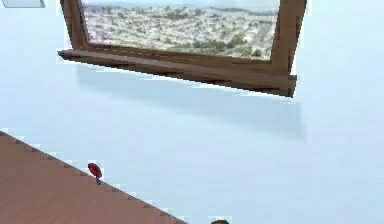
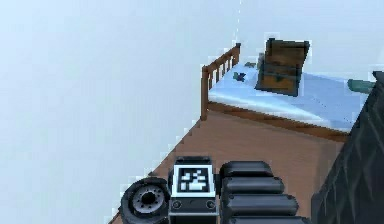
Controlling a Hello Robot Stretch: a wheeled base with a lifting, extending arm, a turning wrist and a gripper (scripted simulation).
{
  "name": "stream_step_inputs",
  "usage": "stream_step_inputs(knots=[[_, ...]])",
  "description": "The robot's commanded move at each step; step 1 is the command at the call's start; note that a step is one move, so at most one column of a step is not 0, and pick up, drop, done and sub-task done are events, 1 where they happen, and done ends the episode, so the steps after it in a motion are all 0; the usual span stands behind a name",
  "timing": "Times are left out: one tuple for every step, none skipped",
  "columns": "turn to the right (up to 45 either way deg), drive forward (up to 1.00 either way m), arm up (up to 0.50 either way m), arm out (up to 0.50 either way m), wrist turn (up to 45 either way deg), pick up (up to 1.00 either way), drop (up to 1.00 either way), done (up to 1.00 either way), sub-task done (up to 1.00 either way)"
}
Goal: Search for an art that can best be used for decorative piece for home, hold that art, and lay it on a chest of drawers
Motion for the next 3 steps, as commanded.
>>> stream_step_inputs(knots=[[-45.0, 0.00, 0.00, 0.00, 0.0, 0.00, 0.00, 0.00, 0.00], [-33.0, 0.00, 0.00, 0.00, 0.0, 0.00, 0.00, 0.00, 0.00], [0.0, 0.30, 0.00, 0.00, 0.0, 0.00, 0.00, 0.00, 0.00]])
